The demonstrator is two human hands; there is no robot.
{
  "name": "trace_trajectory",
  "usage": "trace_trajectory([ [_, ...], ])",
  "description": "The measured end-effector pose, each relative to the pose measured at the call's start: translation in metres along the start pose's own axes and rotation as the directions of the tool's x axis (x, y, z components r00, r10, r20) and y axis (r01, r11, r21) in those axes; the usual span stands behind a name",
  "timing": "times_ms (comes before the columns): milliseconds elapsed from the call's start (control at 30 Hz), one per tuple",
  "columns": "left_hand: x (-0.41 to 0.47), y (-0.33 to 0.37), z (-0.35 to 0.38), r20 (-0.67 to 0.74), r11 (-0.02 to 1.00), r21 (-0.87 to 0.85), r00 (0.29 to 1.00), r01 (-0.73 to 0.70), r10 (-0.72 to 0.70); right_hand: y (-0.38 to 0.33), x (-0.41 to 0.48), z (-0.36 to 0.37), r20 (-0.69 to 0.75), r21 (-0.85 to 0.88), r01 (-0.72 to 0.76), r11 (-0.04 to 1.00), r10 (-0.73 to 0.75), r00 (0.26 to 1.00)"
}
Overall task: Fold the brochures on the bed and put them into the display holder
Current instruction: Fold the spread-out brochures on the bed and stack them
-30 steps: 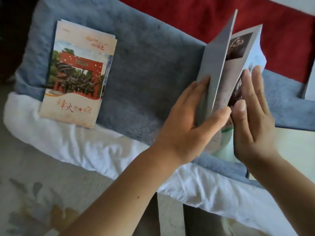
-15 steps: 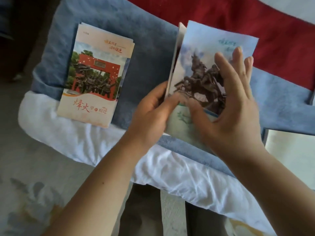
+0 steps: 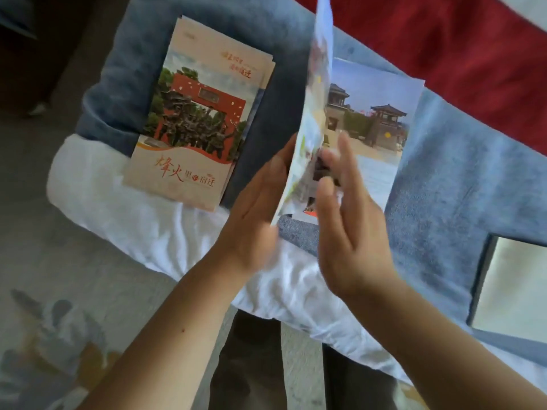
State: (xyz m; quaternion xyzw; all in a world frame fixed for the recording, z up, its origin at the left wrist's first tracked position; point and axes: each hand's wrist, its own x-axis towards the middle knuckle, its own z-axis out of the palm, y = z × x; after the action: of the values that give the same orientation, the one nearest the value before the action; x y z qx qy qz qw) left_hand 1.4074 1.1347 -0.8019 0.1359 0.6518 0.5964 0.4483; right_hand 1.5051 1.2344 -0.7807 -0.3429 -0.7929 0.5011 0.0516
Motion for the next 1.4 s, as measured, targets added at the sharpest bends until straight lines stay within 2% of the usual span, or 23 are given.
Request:
trace_trajectory([
  [67, -0.002, -0.004, 0.003, 0.028, 0.991, -0.133, 1.0, 0.015, -0.012, 0.013, -0.005, 0.007, 0.097, -0.407, 0.056, 0.912, -0.018, 0.995],
  [133, -0.001, -0.005, 0.004, 0.044, 0.964, -0.265, 0.999, 0.027, -0.016, 0.021, -0.01, 0.012, 0.166, -0.596, 0.118, 0.794, -0.022, 0.986],
  [267, 0.001, -0.006, -0.002, -0.031, 0.793, -0.609, 0.998, 0.024, -0.054, 0.031, -0.013, 0.014, 0.146, -0.672, 0.141, 0.727, -0.056, 0.988],
  [400, 0.004, -0.009, -0.019, -0.022, 0.559, -0.825, 0.985, 0.08, -0.174, 0.041, -0.011, 0.012, 0.159, -0.706, 0.155, 0.691, -0.058, 0.985],
  [467, 0.005, -0.01, -0.027, -0.024, 0.465, -0.882, 0.976, 0.081, -0.215, 0.046, -0.01, 0.01, 0.176, -0.716, 0.172, 0.676, -0.064, 0.982],
  [600, 0.005, -0.016, -0.032, -0.036, 0.401, -0.912, 0.958, 0.084, -0.285, 0.056, -0.008, 0.01, 0.21, -0.732, 0.208, 0.649, -0.075, 0.975],
  [767, 0.004, -0.003, -0.023, -0.043, 0.447, -0.892, 0.971, 0.068, -0.235, 0.067, -0.003, 0.012, 0.226, -0.737, 0.213, 0.641, -0.064, 0.972],
  [833, 0.001, 0.002, -0.015, -0.034, 0.54, -0.84, 0.989, 0.049, -0.144, 0.07, -0.002, 0.013, 0.218, -0.736, 0.21, 0.643, -0.069, 0.973],
  [900, -0.002, 0.004, -0.008, -0.041, 0.747, -0.664, 0.999, -0.019, -0.011, 0.071, -0.002, 0.015, 0.208, -0.732, 0.209, 0.649, -0.079, 0.975],
  [967, -0.003, 0.007, -0.005, -0.072, 0.945, -0.3, 0.991, -0.13, 0.113, 0.071, -0.002, 0.015, 0.207, -0.729, 0.207, 0.652, -0.078, 0.975],
  [1000, -0.002, 0.008, -0.005, -0.079, 0.983, -0.076, 0.984, -0.165, 0.159, 0.071, -0.002, 0.015, 0.211, -0.731, 0.206, 0.651, -0.071, 0.975],
  [1067, -0.002, 0.014, -0.004, -0.048, 0.918, 0.331, 0.968, -0.217, 0.246, 0.07, -0.002, 0.013, 0.226, -0.729, 0.208, 0.652, -0.058, 0.972],
  [1133, -0.001, 0.022, 0.002, 0.012, 0.79, 0.558, 0.954, -0.254, 0.299, 0.069, -0.003, 0.009, 0.251, -0.705, 0.229, 0.672, -0.067, 0.966],
  [1200, 0.0, 0.029, 0.014, 0.033, 0.718, 0.651, 0.954, -0.246, 0.297, 0.068, -0.005, 0.001, 0.274, -0.669, 0.262, 0.696, -0.098, 0.957],
  [1267, -0.002, 0.034, 0.031, 0.049, 0.715, 0.662, 0.966, -0.222, 0.255, 0.071, -0.009, -0.012, 0.258, -0.667, 0.258, 0.699, -0.107, 0.96],
  [1400, -0.003, 0.027, 0.072, 0.088, 0.698, 0.683, 0.973, -0.214, 0.213, 0.092, -0.018, -0.054, 0.077, -0.676, 0.079, 0.733, -0.036, 0.996],
])
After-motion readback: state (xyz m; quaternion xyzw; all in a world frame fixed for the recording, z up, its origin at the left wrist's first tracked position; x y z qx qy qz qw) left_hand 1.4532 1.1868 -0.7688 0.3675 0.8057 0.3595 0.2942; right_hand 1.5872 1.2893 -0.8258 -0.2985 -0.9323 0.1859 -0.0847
